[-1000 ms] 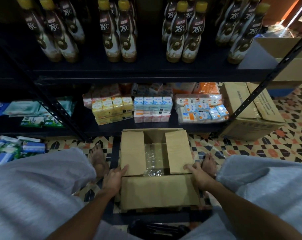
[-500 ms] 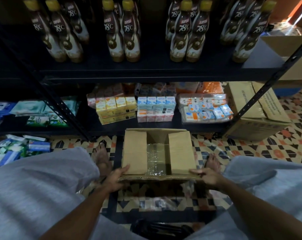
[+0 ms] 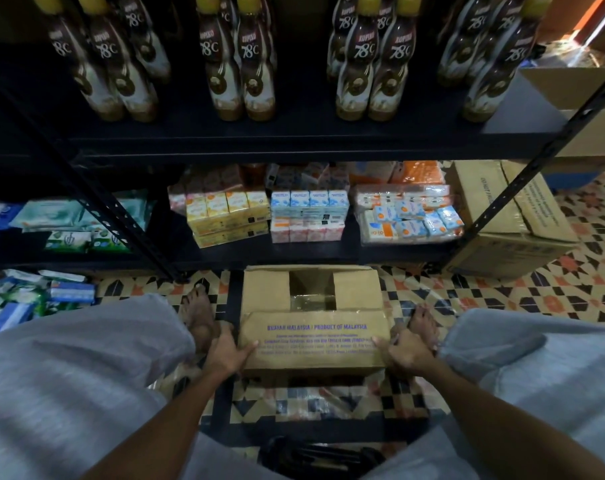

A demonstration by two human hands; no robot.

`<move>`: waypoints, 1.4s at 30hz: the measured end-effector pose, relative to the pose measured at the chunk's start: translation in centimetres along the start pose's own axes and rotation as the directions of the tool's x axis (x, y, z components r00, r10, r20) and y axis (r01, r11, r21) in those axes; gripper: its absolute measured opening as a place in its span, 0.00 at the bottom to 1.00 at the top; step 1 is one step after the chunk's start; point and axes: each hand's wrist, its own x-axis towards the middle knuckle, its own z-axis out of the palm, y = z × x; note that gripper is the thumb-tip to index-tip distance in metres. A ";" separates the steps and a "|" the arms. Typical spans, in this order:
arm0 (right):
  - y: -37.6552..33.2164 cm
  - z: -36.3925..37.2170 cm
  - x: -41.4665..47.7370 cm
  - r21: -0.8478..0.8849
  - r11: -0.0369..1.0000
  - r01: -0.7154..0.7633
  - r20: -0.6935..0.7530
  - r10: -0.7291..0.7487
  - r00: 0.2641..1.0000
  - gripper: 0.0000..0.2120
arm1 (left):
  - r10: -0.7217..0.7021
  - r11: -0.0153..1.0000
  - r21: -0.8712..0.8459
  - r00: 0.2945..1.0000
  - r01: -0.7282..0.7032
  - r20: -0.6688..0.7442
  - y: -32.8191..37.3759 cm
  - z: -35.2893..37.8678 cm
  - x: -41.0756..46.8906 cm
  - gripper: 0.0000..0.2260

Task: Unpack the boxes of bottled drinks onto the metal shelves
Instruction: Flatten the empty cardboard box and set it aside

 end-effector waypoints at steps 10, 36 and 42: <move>-0.5 -0.2 -0.1 -0.396 0.914 -0.086 0.358 0.240 0.902 0.18 | -0.277 0.895 0.437 0.877 0.087 0.393 -0.5 -0.5 0.7 0.16; -2.4 2.9 -0.7 0.154 0.988 0.014 -0.001 -0.014 1.000 0.56 | -0.215 0.911 -0.345 0.974 0.228 0.076 6.6 -1.5 5.0 0.22; -2.4 2.7 -1.2 0.150 0.988 0.022 -0.004 -0.021 1.000 0.57 | -0.298 0.644 -0.662 0.923 0.382 0.243 4.4 -1.9 8.4 0.17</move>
